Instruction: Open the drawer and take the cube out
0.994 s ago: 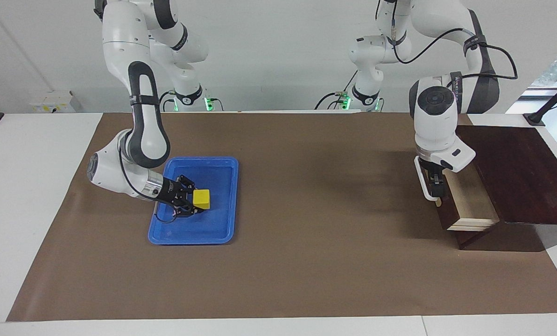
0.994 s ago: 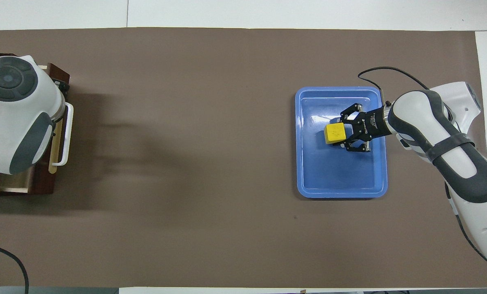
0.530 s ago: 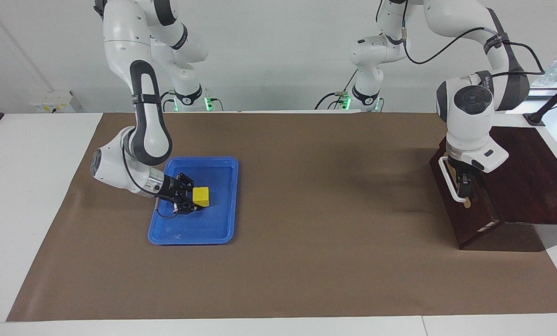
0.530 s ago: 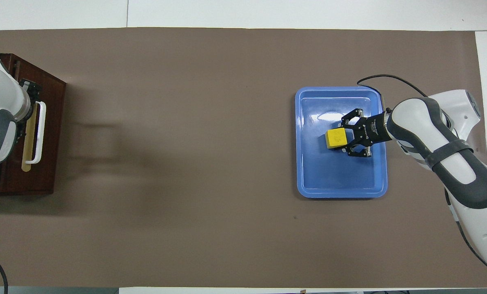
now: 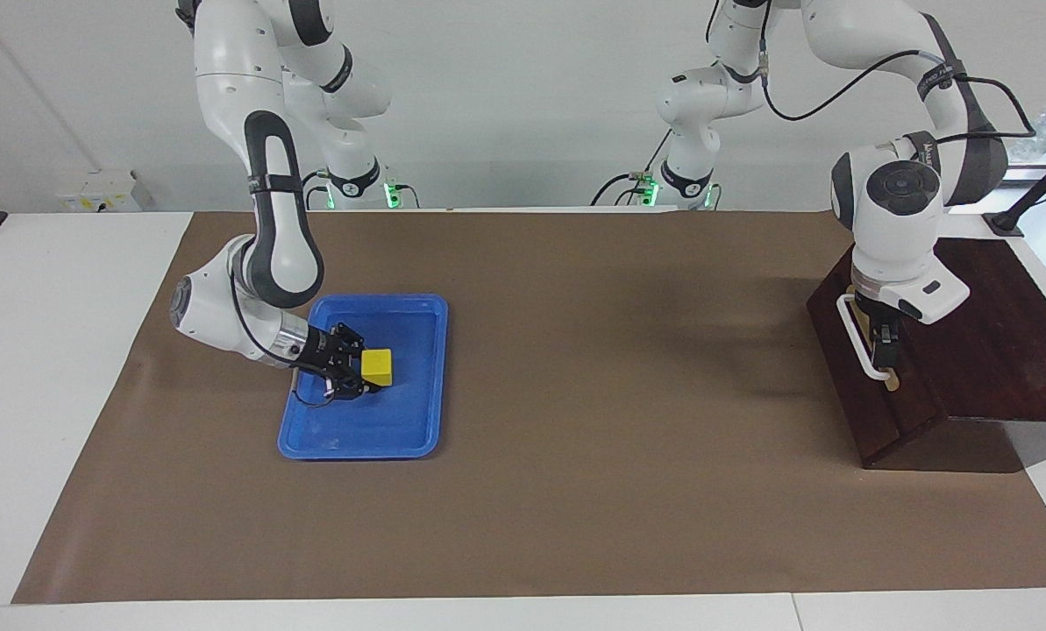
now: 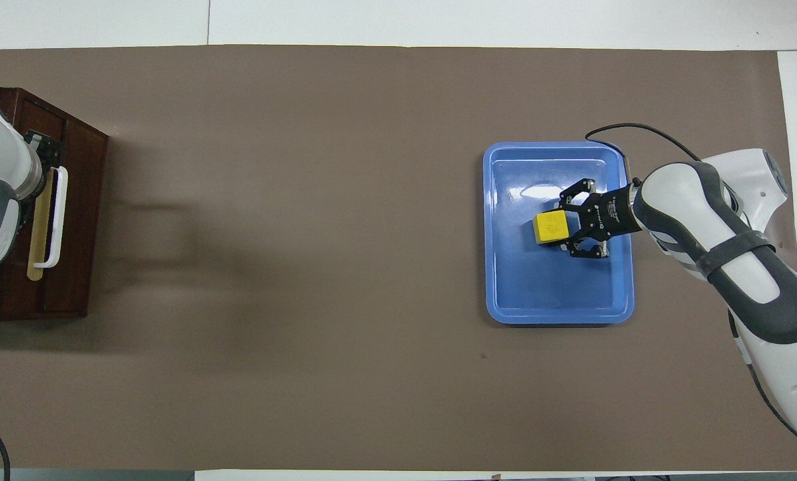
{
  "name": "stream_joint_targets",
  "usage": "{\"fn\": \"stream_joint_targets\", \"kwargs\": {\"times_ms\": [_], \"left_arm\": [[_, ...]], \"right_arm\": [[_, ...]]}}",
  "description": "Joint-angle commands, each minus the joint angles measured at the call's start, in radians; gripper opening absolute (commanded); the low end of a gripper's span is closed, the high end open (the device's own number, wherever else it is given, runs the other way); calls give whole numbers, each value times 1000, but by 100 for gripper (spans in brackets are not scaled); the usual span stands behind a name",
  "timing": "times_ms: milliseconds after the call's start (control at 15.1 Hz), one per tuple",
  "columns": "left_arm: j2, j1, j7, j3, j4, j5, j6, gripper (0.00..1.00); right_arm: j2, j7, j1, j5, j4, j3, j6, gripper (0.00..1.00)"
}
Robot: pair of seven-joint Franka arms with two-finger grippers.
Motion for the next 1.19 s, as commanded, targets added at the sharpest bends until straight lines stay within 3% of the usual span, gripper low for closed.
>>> {"fn": "stream_joint_targets", "kwargs": {"times_ms": [0,265,398,795,994,1127], "left_arm": [[-15,21,50,-6,15,13,1,100],[-17,-32,151,-12,70,-118,-26,100],[-30,-35,278,-12,117,-226,-69,100],[-101,-21,769,-3,167,-454,-197,100],[-130,-21,924,0,161,-498,-249,100],[-155,-30,1025,-1,154,-501,-299,100]], "right_arm": [[-20,-27,-1,-1,-31,5,26,75],[-20,-23,1,-4,-26,5,25,83],[-20,-15,2,-7,-19,5,15,100],[-57,49,2,-65,75,5,-70,100],[-125,86,2,-93,142,4,-145,100],[-164,77,1,-185,219,4,-222,100]]}}
